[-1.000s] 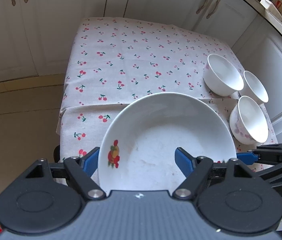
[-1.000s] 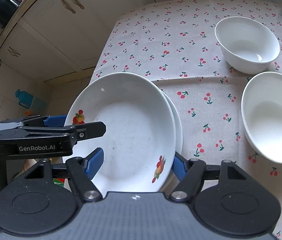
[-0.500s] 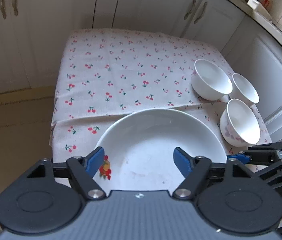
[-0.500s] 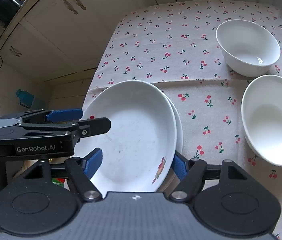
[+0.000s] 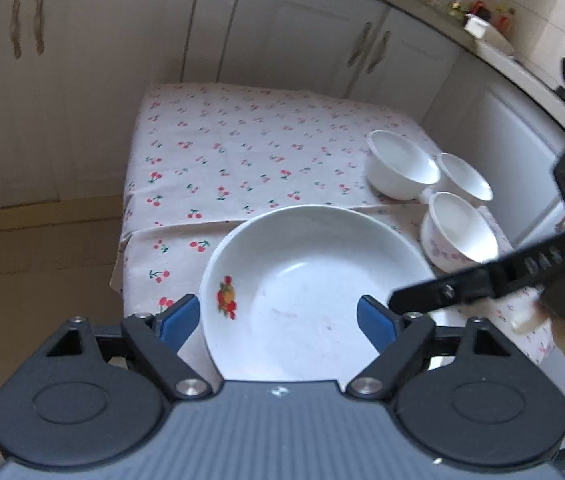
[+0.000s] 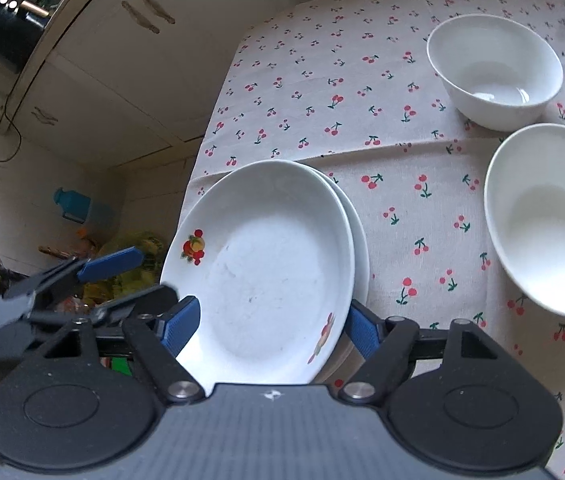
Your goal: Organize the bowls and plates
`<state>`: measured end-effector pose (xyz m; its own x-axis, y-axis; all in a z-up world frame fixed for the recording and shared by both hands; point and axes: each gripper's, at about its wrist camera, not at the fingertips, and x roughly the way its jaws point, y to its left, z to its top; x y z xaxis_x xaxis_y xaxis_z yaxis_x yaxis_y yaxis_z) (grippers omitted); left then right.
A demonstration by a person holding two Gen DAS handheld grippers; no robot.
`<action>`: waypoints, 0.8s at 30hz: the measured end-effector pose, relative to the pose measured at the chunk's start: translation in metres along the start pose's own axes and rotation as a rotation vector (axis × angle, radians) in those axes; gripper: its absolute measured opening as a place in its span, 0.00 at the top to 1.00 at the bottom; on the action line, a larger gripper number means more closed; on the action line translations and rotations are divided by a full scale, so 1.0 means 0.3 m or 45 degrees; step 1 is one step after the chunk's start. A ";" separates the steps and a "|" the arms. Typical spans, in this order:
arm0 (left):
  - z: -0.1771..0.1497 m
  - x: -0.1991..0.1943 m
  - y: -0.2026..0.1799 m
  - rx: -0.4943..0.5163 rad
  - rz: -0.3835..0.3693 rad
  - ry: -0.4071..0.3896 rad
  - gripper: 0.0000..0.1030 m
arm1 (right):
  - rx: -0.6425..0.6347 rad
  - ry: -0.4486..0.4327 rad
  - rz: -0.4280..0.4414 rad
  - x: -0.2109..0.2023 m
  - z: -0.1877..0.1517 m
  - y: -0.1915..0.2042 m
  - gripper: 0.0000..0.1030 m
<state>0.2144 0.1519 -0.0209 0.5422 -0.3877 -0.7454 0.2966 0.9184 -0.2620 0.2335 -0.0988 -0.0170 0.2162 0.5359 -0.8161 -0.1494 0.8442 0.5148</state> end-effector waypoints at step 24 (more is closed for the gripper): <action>-0.112 -0.017 -0.169 0.237 -0.054 -0.083 0.09 | -0.113 -0.041 -0.042 -0.047 -0.047 0.027 0.09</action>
<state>0.1702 0.1102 -0.0244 0.5739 -0.4358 -0.6934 0.4572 0.8729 -0.1702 0.2156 -0.0997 -0.0051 0.2534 0.5092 -0.8225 -0.2259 0.8579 0.4615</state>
